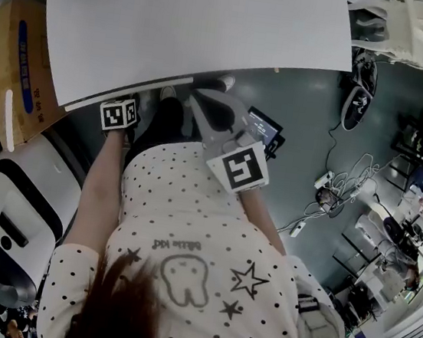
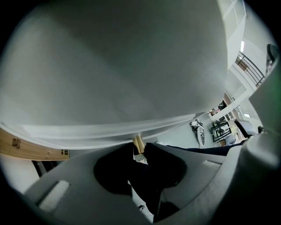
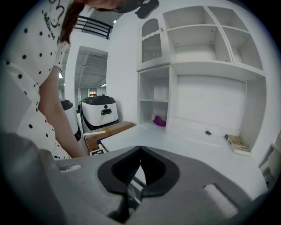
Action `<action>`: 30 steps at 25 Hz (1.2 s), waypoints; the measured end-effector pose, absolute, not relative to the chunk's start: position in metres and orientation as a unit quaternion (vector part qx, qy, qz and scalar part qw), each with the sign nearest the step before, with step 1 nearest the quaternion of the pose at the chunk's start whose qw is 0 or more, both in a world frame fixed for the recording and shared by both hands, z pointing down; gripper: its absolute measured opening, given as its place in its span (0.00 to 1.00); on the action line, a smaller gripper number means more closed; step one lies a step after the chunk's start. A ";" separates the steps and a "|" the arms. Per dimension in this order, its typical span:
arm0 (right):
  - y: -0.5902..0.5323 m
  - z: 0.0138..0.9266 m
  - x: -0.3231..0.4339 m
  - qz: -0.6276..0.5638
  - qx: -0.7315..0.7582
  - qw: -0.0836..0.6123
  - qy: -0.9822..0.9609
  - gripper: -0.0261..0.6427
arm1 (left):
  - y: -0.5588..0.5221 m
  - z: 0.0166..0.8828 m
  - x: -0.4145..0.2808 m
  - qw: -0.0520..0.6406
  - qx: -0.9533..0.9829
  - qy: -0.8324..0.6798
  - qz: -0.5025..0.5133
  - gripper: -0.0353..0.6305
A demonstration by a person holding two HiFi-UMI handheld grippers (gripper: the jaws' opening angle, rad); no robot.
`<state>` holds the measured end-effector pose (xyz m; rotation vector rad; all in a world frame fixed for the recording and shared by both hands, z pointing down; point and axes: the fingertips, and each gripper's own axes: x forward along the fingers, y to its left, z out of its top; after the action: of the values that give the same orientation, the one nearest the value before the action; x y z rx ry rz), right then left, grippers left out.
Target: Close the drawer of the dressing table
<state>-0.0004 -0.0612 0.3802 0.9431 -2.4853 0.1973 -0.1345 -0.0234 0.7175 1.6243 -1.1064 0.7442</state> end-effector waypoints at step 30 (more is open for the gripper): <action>-0.065 0.380 -0.002 0.075 0.348 0.233 -0.905 0.04 | -0.027 0.718 -0.137 0.500 0.668 -0.460 0.305 0.19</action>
<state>-0.0022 -0.0649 0.3799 0.9550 -2.4858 0.2054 -0.1367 -0.0267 0.7183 1.6148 -1.1121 0.7371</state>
